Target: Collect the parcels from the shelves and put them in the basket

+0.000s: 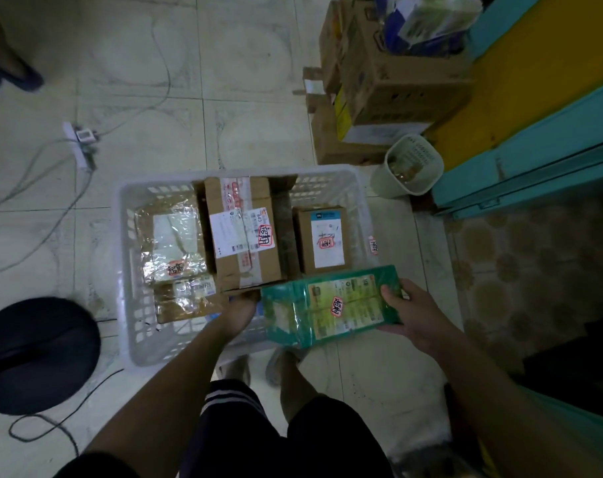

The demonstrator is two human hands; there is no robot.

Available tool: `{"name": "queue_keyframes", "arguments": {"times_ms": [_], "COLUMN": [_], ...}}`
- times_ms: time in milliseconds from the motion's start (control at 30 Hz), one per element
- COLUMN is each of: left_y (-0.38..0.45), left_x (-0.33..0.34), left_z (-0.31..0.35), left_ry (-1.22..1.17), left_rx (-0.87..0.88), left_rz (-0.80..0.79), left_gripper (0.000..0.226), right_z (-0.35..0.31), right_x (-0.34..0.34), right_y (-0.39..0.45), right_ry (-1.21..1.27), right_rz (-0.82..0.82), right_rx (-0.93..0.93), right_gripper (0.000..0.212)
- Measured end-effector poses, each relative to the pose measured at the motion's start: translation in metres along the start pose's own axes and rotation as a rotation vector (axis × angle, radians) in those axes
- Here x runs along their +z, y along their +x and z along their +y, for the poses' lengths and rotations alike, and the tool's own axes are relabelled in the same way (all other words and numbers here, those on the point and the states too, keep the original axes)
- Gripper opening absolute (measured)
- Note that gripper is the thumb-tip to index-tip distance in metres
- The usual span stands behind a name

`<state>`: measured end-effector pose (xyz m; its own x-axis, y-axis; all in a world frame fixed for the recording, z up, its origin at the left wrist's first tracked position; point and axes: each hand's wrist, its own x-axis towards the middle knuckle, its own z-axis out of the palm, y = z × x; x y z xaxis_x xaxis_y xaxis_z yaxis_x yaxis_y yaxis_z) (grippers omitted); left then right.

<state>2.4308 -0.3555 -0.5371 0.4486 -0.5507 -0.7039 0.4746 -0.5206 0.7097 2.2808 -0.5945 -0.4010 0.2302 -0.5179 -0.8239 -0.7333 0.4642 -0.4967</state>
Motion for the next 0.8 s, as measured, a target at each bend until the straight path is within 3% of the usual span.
{"name": "queue_keyframes", "arguments": {"times_ms": [67, 267, 367, 467, 567, 700, 800], "left_y": [-0.004, -0.004, -0.002, -0.001, 0.000, 0.005, 0.001], "left_x": [0.001, 0.005, 0.002, 0.000, 0.001, 0.006, 0.010], "left_z": [0.000, -0.003, -0.009, -0.011, -0.010, -0.006, 0.008], "left_ry": [-0.100, -0.221, -0.221, -0.276, -0.327, -0.447, -0.329], "left_rx": [-0.059, -0.173, -0.168, -0.175, -0.192, -0.258, -0.332], "left_rz": [0.038, 0.045, 0.027, 0.020, 0.031, 0.100, 0.141], "left_gripper": [0.036, 0.038, 0.049, 0.045, 0.060, 0.038, 0.030], "right_z": [-0.003, -0.012, -0.016, -0.022, -0.024, -0.014, -0.007], "right_x": [0.005, 0.018, 0.022, 0.026, 0.030, 0.032, 0.027], "right_y": [0.007, 0.021, 0.027, 0.033, 0.035, 0.034, 0.026], "right_ry": [-0.023, -0.100, -0.175, -0.237, -0.276, -0.265, -0.301], "right_rz": [0.025, 0.091, 0.107, 0.079, 0.073, 0.086, 0.112], "right_rx": [0.011, 0.024, 0.014, 0.020, 0.009, -0.057, -0.186], "right_gripper": [0.022, 0.010, 0.013, 0.011, 0.011, 0.018, 0.006]}}
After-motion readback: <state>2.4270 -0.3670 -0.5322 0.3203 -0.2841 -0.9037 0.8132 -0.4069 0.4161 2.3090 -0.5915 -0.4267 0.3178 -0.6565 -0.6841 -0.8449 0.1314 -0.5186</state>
